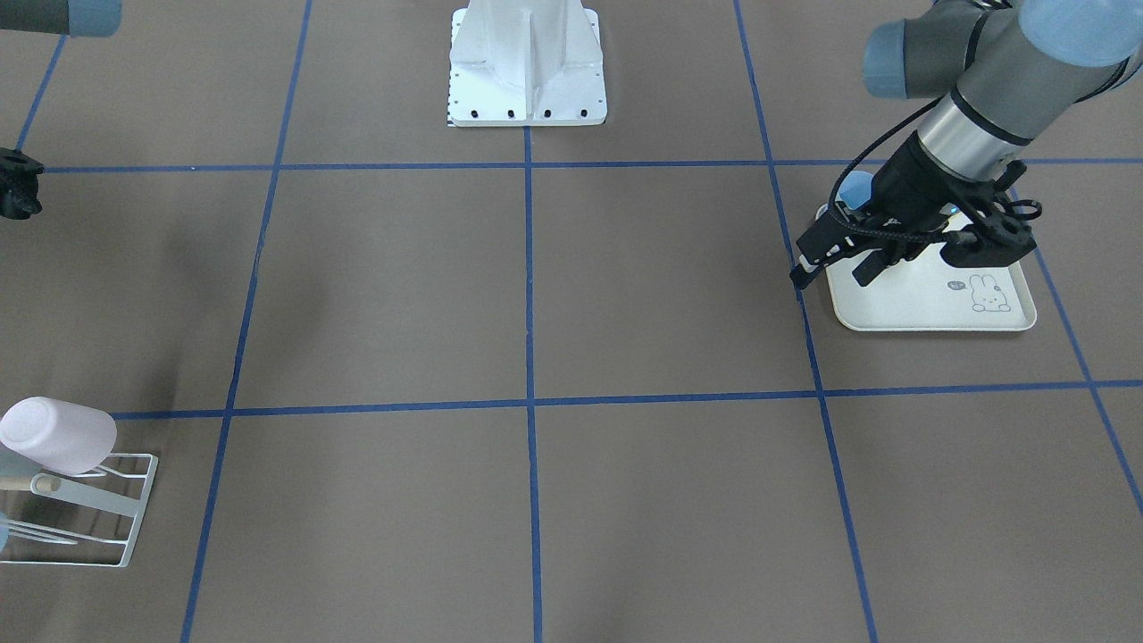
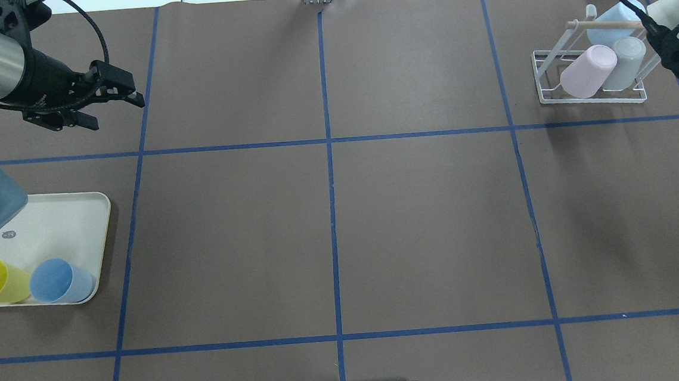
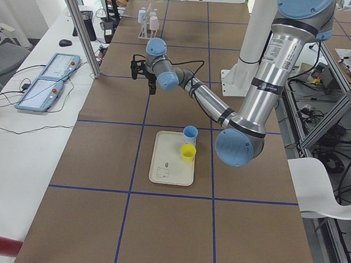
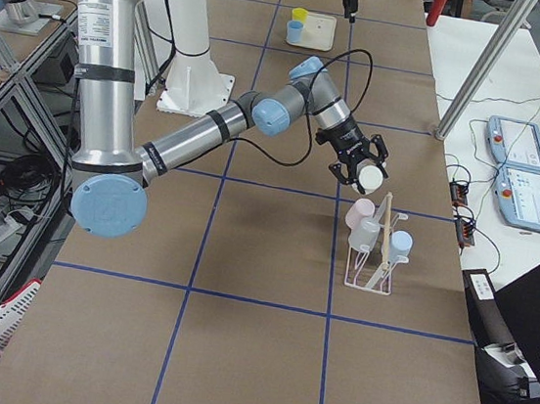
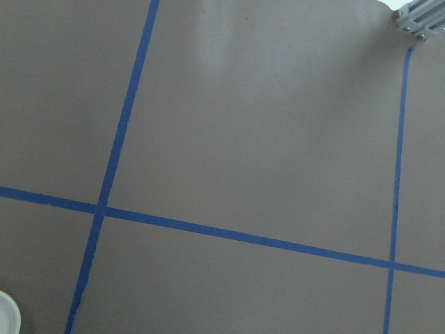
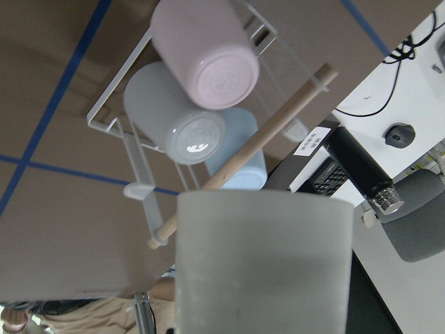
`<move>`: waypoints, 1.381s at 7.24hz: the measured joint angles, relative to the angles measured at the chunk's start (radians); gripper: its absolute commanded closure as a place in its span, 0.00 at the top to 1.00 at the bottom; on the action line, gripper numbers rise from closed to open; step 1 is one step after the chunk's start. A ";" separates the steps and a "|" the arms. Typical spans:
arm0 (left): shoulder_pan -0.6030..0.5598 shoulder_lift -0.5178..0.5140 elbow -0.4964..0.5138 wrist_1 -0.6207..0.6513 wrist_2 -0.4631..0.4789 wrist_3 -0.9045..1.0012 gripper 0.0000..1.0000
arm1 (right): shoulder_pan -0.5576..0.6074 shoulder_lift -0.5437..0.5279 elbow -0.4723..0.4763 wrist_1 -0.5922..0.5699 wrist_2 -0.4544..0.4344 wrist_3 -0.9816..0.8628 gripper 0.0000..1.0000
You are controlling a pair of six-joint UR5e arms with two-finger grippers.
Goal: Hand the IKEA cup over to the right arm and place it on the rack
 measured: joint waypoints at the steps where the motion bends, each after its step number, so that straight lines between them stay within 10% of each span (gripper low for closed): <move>1: 0.001 -0.001 0.000 0.000 0.000 -0.002 1.00 | 0.003 -0.017 -0.034 0.001 -0.047 -0.048 0.29; 10: 0.003 -0.005 -0.001 -0.005 -0.007 -0.005 1.00 | -0.112 0.027 -0.271 0.003 -0.307 -0.129 0.28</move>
